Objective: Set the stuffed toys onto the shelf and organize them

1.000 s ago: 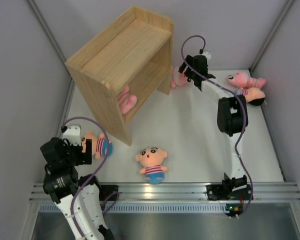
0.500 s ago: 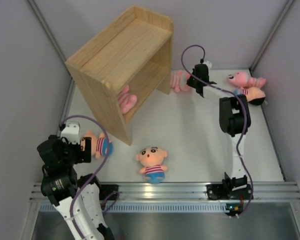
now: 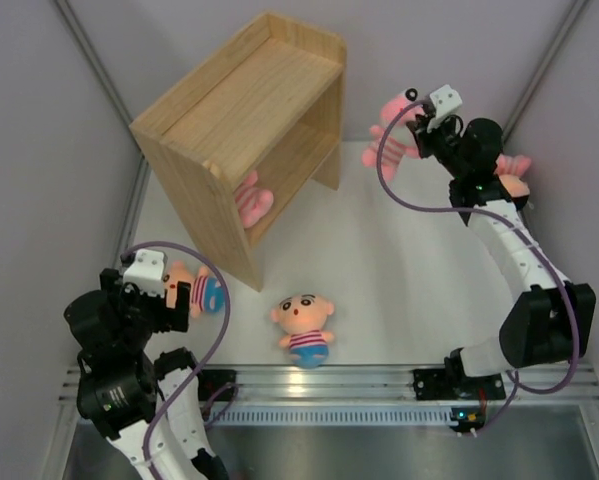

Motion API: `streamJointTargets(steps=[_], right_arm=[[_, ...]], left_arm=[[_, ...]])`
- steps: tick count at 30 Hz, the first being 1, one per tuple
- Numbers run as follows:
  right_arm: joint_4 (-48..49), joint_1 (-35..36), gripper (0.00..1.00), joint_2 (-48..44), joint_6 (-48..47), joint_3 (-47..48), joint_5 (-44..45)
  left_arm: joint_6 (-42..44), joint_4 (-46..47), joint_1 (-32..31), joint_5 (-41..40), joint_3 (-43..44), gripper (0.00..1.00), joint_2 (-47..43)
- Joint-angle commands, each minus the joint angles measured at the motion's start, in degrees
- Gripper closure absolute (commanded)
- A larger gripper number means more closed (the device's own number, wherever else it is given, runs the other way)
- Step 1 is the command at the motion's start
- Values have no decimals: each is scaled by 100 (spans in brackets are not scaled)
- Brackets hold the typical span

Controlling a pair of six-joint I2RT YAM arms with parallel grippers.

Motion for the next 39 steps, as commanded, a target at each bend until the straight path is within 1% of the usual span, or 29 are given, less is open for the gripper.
streamJointTargets(steps=[1, 3, 4, 5, 6, 7, 8, 10, 11, 12, 13, 14, 15, 17, 18, 19, 20, 21, 22, 23, 24, 26, 30, 32, 36, 38, 39], right_arm=[[-534, -58, 100, -463, -1206, 99, -2002], [-482, -50, 100, -919, -1224, -15, -2470], [-447, -50, 100, -1078, -1180, -94, -3004], [-516, -50, 100, -1236, -1145, -113, -3357], [-630, -41, 99, -1534, -1197, -113, -3708], [-805, 3, 99, -1685, -1284, -60, -4260], [-1242, 55, 99, -1834, -1538, -25, -4353], [-1702, 520, 99, -2283, -1846, 80, -4179], [-1982, 757, 99, -2536, -2170, 107, -4021], [-2055, 1359, 99, -2635, -2286, 116, -3689], [-2081, 1713, 99, -2705, -2374, 142, -3520], [-2090, 2056, 99, -2749, -2410, 168, -3397], [-2090, 2669, 99, -2750, -2393, 212, -3222], [-2090, 3139, 99, -2584, -2305, 388, -2993], [-2099, 3532, 100, -2513, -2305, 510, -2730], [-2125, 3745, 100, -2434, -2314, 564, -2588], [-2169, 3930, 100, -2259, -2435, 625, -2500], [-2222, 4306, 100, -2162, -2515, 695, -2360], [-2353, 4510, 100, -2065, -2594, 853, -2254], [-2432, 4903, 100, -1838, -2743, 959, -2175], [-2546, 5064, 100, -1714, -2797, 1194, -2000], [-2679, 5415, 100, -1390, -2841, 1389, -1884], [-2697, 5663, 100, -1159, -2981, 1592, -1761], [-2671, 5759, 100, -1150, -3061, 1610, -1787], [-2618, 5900, 100, -1177, -3175, 1557, -2137], [-2513, 5962, 100, -1159, -3201, 1531, -2253], [-2417, 6032, 100, -1150, -3201, 1513, -2340]], left_arm=[[100, -192, 30, 687, 461, 1, 137], [56, -236, 30, 986, 759, 1, 181], [47, -253, 30, 1083, 874, 1, 207], [-5, -271, 30, 1214, 1006, 1, 286], [-49, -271, 22, 1494, 1233, 1, 330], [-76, -271, 30, 1645, 1331, 2, 383], [-163, -262, 30, 1846, 1437, 1, 496], [-382, -262, 30, 2531, 1718, 1, 672], [-462, -254, 39, 2777, 1797, 1, 760], [-558, -253, 65, 2989, 1964, 1, 979], [-707, -262, 100, 3408, 2044, 2, 1068], [-752, -254, 136, 3543, 2201, 2, 1156], [-796, -253, 223, 3727, 2281, 2, 1313], [-858, -253, 276, 4219, 2430, 1, 1411], [-876, -245, 311, 4387, 2588, 1, 1446], [-911, -253, 338, 4745, 2668, 1, 1455], [-902, -253, 382, 4897, 2747, 1, 1447], [-876, -236, 530, 5020, 2887, 1, 1438], [-832, -245, 601, 5195, 2949, 1, 1386], [-806, -227, 697, 5493, 3028, 1, 1342], [-745, -236, 838, 5678, 3046, 2, 1298], [-735, -227, 927, 6064, 3099, 1, 1253], [-1253, -218, 944, 6322, 2942, 2, 1473], [-1263, -227, 936, 6208, 2731, 1, 1534], [-929, -245, 979, 5804, 2633, 1, 1438], [-859, -227, 1032, 5733, 2677, 6, 1412], [-841, -227, 1067, 5742, 2677, 10, 1394]])
